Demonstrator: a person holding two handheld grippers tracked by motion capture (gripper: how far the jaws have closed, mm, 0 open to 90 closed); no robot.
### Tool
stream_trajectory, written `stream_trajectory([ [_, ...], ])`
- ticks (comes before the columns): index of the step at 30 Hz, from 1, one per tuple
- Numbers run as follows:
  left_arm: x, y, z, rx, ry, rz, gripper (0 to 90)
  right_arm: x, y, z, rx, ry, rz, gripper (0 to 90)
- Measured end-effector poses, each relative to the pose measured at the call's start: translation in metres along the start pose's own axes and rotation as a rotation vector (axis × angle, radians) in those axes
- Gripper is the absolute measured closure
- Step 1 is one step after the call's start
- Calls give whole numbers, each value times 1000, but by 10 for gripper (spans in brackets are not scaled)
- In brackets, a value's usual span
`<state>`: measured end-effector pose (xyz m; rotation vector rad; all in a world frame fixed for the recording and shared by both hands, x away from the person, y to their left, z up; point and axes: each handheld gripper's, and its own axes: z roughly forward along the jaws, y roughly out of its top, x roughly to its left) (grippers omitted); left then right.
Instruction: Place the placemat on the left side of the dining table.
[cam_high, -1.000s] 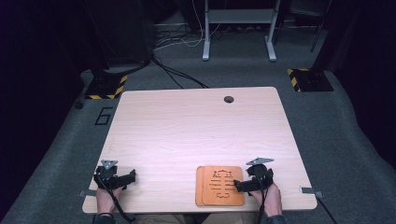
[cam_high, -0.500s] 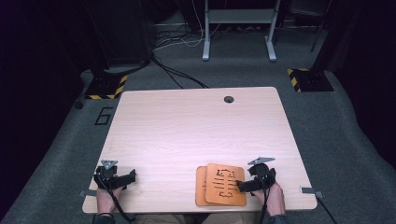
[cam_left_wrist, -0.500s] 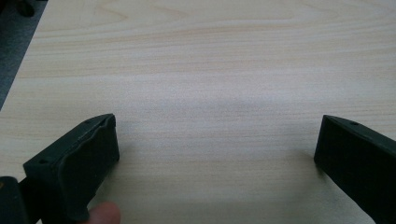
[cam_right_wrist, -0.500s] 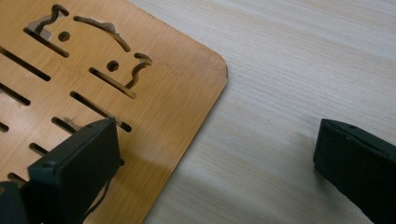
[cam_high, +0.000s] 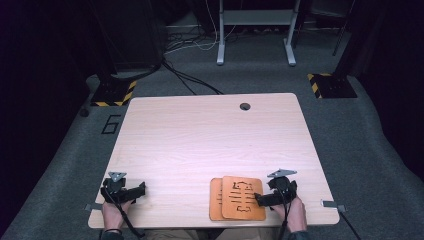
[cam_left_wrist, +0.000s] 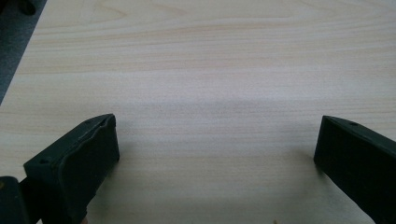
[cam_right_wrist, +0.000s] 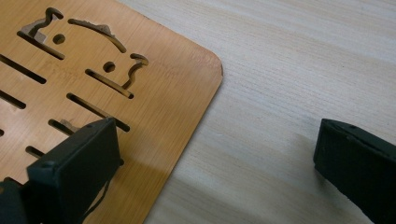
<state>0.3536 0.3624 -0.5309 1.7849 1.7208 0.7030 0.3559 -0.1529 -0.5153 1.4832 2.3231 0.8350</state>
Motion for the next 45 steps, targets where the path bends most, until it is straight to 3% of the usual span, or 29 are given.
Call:
stream_trajectory([
  [7, -16, 4, -10, 26, -66, 27, 0, 0, -1, 0, -2, 4, 3, 0],
  [18, -42, 12, -23, 23, -155, 77, 1, 0, -1, 0, -10, 2, -5, 0],
  [23, -57, 17, -26, 28, -217, 99, 0, 0, -1, -1, -1, 0, 2, 0],
  [40, -93, 31, -33, 38, -314, 158, 0, 0, -1, 0, -6, 0, -4, 0],
  [45, -107, 39, -34, 39, -363, 188, 0, 0, -1, 0, -7, -3, -4, 0],
])
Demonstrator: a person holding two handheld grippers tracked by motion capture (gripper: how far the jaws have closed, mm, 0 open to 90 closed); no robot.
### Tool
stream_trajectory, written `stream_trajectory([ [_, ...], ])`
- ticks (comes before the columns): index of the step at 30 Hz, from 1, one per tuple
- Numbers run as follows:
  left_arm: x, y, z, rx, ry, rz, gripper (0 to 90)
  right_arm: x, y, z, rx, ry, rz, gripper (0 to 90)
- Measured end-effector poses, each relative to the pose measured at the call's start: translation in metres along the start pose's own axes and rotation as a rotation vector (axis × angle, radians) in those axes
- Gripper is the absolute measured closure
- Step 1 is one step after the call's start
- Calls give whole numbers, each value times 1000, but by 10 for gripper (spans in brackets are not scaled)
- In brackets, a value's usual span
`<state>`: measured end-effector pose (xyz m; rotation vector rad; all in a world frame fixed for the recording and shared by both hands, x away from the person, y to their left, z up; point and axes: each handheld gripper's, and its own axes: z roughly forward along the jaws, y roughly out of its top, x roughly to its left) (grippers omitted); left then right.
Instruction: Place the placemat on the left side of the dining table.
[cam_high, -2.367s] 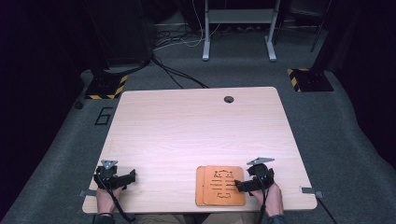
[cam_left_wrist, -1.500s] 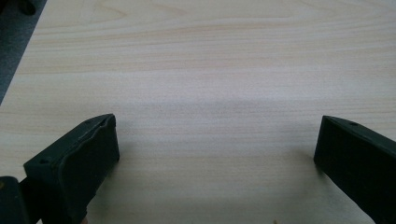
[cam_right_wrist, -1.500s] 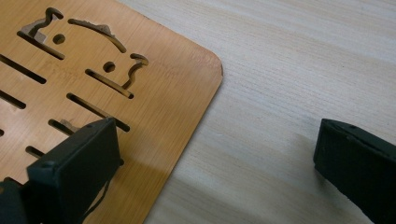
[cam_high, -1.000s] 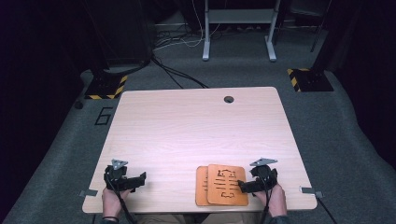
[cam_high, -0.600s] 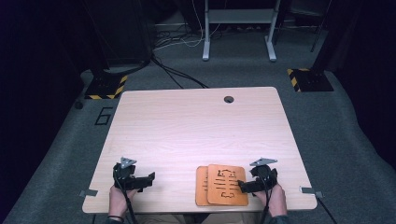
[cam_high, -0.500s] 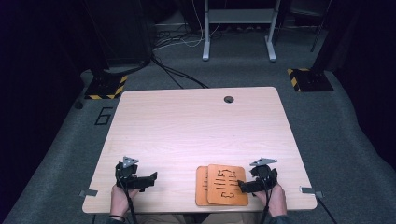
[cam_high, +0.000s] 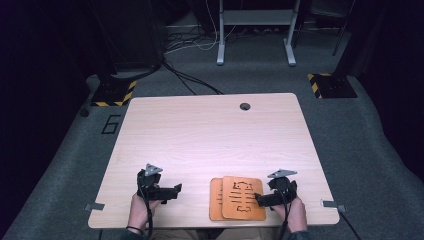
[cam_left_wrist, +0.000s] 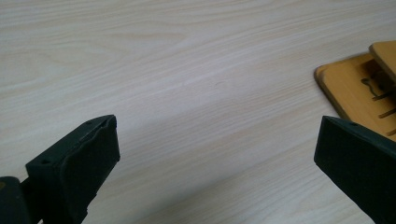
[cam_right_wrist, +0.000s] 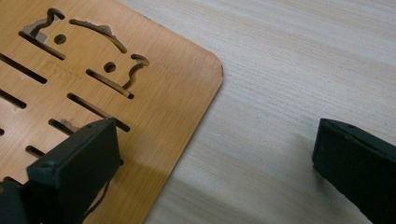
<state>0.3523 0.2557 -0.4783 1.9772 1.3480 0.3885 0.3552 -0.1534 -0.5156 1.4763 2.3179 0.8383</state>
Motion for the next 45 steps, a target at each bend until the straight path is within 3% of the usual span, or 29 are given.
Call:
stream_trajectory([
  [2, -3, 2, 1, -6, -5, -2, 1, 0, 0, 0, 1, 0, -1, 0],
  [11, -25, 17, 6, -3, -58, 64, 1, 0, 0, 0, 1, 1, -1, 0],
  [14, -30, 19, 8, -24, -77, 56, 0, 0, 0, 0, 0, 3, 0, 0],
  [24, -55, 26, 19, -5, -126, 108, 1, 0, 0, 0, -2, 3, -1, 0],
  [27, -65, 27, 24, 11, -153, 123, 1, 0, 0, 0, -4, 3, -2, 0],
  [36, -86, 31, 41, 61, -185, 171, 1, 0, -1, 0, -6, 5, 4, 0],
  [45, -102, 35, 52, 93, -234, 178, 1, 0, -1, 0, -9, 2, 5, 0],
])
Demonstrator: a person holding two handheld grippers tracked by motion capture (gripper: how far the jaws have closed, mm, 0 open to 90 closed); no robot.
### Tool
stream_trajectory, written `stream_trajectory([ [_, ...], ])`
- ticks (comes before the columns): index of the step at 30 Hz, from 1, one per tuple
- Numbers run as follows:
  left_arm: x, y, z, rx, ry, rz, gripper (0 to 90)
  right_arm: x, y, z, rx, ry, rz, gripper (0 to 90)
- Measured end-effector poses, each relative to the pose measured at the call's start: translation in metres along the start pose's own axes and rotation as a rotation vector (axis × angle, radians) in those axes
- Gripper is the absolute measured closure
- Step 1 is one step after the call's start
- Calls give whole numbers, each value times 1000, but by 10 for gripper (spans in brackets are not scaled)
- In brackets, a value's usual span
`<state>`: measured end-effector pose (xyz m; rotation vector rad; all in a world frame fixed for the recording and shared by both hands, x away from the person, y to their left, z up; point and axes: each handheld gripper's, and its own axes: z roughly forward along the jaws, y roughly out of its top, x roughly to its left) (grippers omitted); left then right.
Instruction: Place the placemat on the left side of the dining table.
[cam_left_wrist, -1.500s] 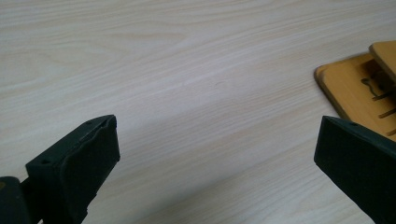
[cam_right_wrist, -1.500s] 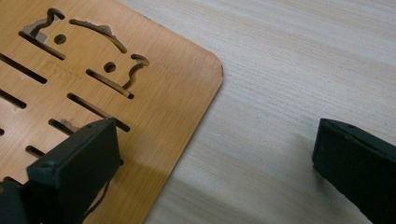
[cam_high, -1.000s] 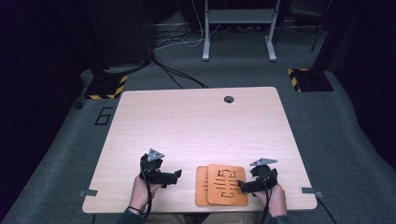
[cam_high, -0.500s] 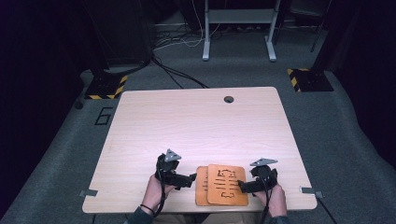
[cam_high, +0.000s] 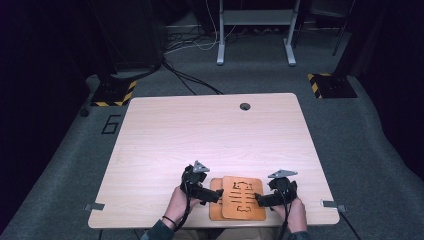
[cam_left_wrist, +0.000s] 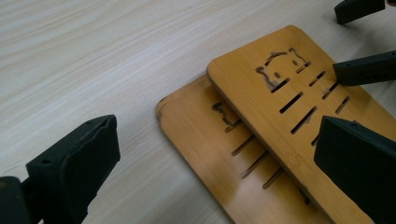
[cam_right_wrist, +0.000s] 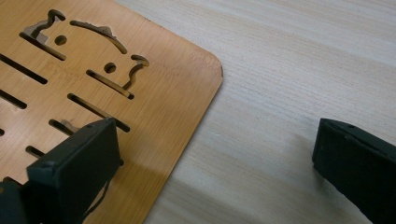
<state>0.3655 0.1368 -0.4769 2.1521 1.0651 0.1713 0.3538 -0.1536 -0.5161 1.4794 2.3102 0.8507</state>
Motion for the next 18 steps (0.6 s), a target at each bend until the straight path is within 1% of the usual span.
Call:
stream_trajectory([
  [6, -9, 4, 13, 26, -60, -11, 1, 0, 0, 0, -3, -1, 0, 0],
  [9, -12, 4, 16, 34, -70, -11, 1, 0, 0, 0, -3, -1, 1, 0],
  [10, -14, 4, 19, 41, -82, -10, 1, 0, 0, 0, -3, -1, 1, 0],
  [15, -19, 4, 26, 62, -91, 7, 1, 0, 0, 0, -4, -1, 3, 0],
  [16, -20, 5, 27, 64, -96, 1, 1, 0, 0, 0, -4, -1, 3, 0],
  [18, -21, 5, 29, 69, -102, 6, 2, 0, 0, 0, -4, -2, 2, 0],
])
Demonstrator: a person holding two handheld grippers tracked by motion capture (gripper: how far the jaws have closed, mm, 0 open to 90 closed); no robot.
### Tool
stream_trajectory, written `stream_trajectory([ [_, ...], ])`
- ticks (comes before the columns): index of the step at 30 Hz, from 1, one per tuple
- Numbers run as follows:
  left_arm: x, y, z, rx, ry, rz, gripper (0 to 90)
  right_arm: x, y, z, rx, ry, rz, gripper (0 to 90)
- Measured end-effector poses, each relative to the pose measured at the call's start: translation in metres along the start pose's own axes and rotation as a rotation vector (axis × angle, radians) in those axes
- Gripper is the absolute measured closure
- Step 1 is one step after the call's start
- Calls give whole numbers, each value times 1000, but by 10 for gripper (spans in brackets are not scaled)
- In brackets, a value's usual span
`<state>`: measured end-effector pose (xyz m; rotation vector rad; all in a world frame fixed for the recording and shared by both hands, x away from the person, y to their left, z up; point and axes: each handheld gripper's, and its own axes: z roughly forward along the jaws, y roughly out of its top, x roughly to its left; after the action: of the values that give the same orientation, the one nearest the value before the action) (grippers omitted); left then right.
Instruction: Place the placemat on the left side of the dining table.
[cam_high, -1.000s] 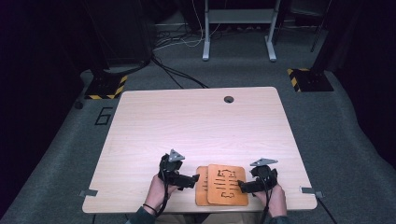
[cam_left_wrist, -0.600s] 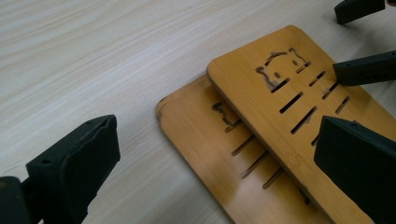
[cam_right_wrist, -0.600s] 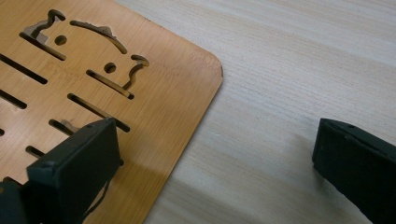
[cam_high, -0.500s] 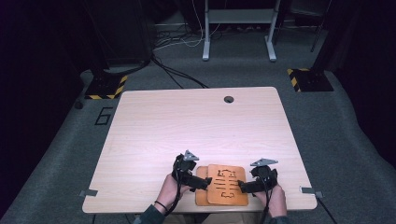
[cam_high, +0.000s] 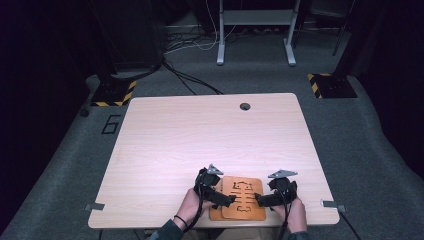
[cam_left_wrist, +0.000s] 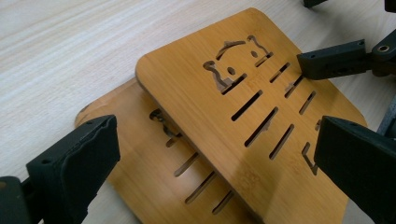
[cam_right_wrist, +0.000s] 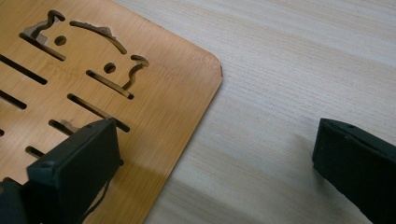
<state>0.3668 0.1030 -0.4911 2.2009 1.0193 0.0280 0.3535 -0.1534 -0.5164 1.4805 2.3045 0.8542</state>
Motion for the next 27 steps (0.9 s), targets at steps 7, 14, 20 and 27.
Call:
stream_trajectory([
  [7, -3, 2, 6, 14, -27, -9, 3, 0, 0, 0, -4, -4, 1, 0],
  [14, -7, 2, 14, 32, -41, -2, 7, 0, -1, 0, -9, -1, -2, 0],
  [20, -11, 3, 19, 40, -47, 0, 11, 0, -1, 0, -13, -1, -1, 0],
  [27, -7, 5, 18, 47, -68, -21, 19, -1, -1, 0, -18, -3, -2, 0],
])
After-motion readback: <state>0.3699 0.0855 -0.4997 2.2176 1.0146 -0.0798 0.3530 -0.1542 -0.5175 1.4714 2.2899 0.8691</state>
